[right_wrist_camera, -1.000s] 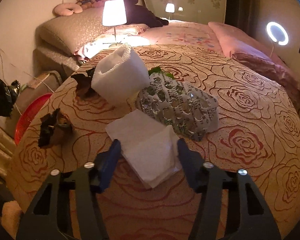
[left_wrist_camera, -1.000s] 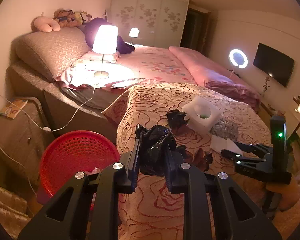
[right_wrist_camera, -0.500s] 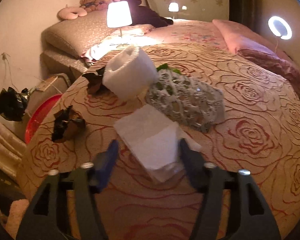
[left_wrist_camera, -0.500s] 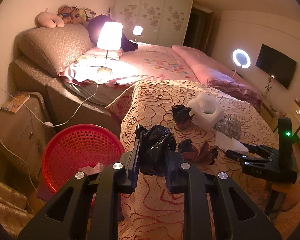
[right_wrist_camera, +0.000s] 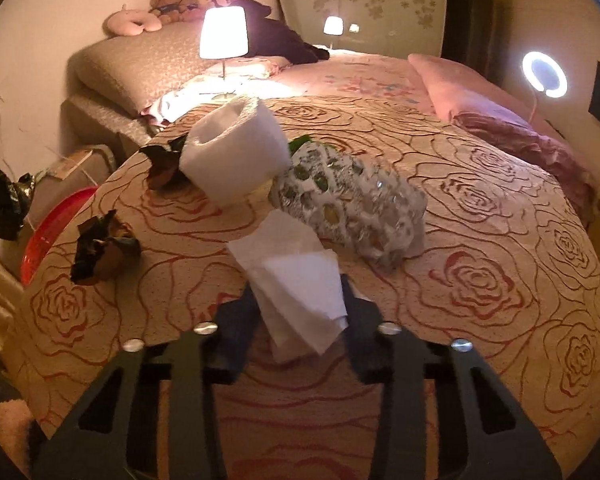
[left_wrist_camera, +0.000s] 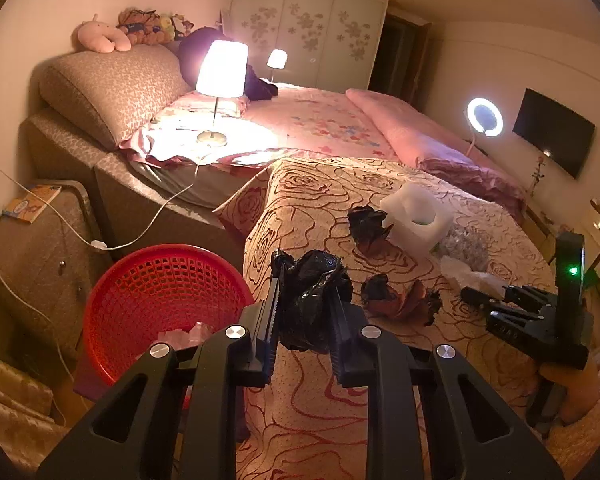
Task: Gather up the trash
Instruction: 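Grasp the white tissue on the bed with the right tool, then carry the black bag in the left tool and tissue in the right tool over the red basket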
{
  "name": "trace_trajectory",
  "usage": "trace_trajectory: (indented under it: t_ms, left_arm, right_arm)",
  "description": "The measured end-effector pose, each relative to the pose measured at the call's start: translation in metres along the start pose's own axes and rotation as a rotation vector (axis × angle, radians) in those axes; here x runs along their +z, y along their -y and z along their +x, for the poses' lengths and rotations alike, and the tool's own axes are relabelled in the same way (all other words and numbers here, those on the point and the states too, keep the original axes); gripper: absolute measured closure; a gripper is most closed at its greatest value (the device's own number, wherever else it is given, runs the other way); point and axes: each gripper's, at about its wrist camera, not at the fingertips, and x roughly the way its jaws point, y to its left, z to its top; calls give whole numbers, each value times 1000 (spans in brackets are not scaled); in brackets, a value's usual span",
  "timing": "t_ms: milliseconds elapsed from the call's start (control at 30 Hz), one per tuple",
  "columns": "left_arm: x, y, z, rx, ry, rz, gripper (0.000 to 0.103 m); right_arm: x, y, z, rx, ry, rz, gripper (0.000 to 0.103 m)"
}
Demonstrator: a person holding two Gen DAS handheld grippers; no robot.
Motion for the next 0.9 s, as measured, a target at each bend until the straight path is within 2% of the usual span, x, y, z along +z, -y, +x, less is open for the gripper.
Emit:
trace_trajectory:
  t_ms: [67,167,633,900]
  left_arm:
    - [-1,0,-1,4,2,4,83]
    - [-1,-1,-2,18,9,8,83]
    - [0,-18,-11,46,27,-28,83]
    - [1,-30,-16,70,40,-47,83]
  right_arm:
    - [-1,3,-1,5,2,22,79]
    - [-2,9,-7,22,10,58,81]
    - [12,-15,-54,102,108,38,82]
    - [21,-24,-56,102,111,27,82]
